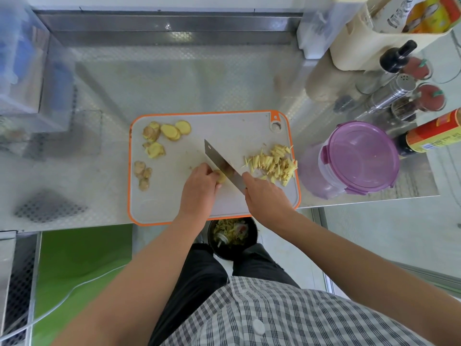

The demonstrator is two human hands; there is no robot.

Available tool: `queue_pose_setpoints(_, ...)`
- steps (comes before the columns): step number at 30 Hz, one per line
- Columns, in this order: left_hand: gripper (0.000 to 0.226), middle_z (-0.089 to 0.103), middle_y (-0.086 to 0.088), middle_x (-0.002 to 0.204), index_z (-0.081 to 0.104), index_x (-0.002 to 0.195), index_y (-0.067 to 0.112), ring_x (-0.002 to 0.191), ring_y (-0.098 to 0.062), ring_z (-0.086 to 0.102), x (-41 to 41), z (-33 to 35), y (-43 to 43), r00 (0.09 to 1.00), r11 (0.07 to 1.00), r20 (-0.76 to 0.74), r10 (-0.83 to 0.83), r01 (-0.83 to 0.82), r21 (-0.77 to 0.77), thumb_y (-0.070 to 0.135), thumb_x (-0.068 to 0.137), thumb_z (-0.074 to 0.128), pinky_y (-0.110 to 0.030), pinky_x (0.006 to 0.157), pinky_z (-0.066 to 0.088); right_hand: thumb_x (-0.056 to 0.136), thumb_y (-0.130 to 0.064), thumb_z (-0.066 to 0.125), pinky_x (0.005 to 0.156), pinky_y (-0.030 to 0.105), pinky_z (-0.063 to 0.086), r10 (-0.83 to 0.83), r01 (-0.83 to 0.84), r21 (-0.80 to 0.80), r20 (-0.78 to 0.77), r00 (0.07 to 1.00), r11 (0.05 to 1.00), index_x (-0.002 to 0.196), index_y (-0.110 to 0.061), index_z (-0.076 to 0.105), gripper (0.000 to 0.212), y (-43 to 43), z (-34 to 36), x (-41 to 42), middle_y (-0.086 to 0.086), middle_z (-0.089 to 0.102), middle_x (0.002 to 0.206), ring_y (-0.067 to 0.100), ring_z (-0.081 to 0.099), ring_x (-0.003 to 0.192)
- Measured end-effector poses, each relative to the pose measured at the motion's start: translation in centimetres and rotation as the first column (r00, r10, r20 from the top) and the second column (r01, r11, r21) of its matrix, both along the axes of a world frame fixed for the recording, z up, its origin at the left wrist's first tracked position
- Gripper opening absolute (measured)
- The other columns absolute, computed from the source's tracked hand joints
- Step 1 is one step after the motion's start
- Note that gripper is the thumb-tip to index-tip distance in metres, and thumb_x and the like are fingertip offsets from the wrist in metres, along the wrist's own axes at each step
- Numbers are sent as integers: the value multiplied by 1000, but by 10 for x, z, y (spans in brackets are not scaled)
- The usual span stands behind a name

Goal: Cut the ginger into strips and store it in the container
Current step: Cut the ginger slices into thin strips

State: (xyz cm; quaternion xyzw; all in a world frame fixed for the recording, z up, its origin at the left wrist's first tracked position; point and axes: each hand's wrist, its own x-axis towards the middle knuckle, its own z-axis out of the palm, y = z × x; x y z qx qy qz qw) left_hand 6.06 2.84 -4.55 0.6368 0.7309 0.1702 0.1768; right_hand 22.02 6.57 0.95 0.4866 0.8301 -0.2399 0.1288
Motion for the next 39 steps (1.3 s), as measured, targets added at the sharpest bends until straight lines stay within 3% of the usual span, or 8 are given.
queue_pose_setpoints(5, 17, 56, -13, 81, 69, 84, 0, 71, -32, 54, -1, -2, -1, 1000, 1000, 14, -1, 1, 6, -3, 69, 78, -38, 57, 49, 94, -4, 38, 54, 33, 30, -9, 8, 2, 37, 999, 1000, 93, -18, 24, 20, 0, -7, -5, -1, 39, 75, 25, 42, 63)
queue_pose_setpoints(8, 16, 56, -11, 83, 69, 84, 1, 72, -30, 54, -1, -1, 0, 1000, 1000, 13, 5, -5, 2, -1, 70, 78, -38, 60, 50, 94, -4, 41, 54, 34, 32, -19, 16, 38, 64, 998, 999, 99, -17, 29, 19, -3, -16, -10, 0, 41, 83, 26, 43, 61)
queue_pose_setpoints(16, 20, 57, -12, 78, 69, 81, 2, 68, -30, 55, -3, -1, -2, 999, 1000, 31, 14, -15, 21, -4, 66, 80, -35, 57, 49, 97, -8, 37, 56, 37, 40, -29, 32, 29, -89, 996, 999, 108, -12, 37, 12, 6, -8, -4, 3, 46, 78, 29, 49, 67)
queue_pose_setpoints(20, 22, 58, -11, 80, 71, 85, 3, 69, -29, 56, -3, 0, -2, 999, 1000, 40, 12, -13, 24, -4, 66, 79, -35, 58, 49, 95, -5, 38, 55, 36, 38, 2, -2, 1, -44, 999, 1000, 93, -18, 26, 18, 8, -5, -5, 4, 47, 77, 28, 49, 66)
queue_pose_setpoints(25, 19, 58, -11, 81, 71, 84, 2, 71, -30, 57, -3, 0, -2, 999, 1000, 39, 19, -20, 22, -3, 67, 79, -35, 60, 51, 93, -2, 39, 54, 36, 36, -22, 22, -8, 0, 1000, 1000, 92, -18, 26, 21, 8, -12, -13, 5, 48, 77, 29, 51, 66)
queue_pose_setpoints(30, 20, 59, -10, 83, 70, 85, 2, 73, -28, 57, -3, 1, -2, 998, 999, 50, 27, -28, 17, -1, 68, 80, -35, 62, 51, 98, -10, 38, 57, 38, 39, -35, 36, 15, -31, 999, 999, 103, -14, 34, 7, 6, -20, -18, 6, 53, 89, 30, 50, 68)
queue_pose_setpoints(34, 22, 60, -10, 81, 69, 83, 3, 71, -29, 58, -4, 2, -2, 998, 999, 58, 22, -24, 30, -1, 66, 81, -36, 62, 52, 100, -13, 36, 59, 40, 44, -65, 65, -4, -92, 994, 998, 104, -14, 35, 4, 8, -13, -12, 3, 49, 82, 31, 52, 69)
queue_pose_setpoints(39, 23, 61, -10, 81, 70, 83, 3, 70, -29, 59, -4, 2, -3, 998, 999, 64, 18, -20, 30, -2, 64, 82, -36, 61, 53, 97, -7, 38, 55, 37, 40, -17, 17, -2, -36, 999, 1000, 93, -19, 25, 18, 7, -10, -10, 4, 50, 78, 28, 50, 65)
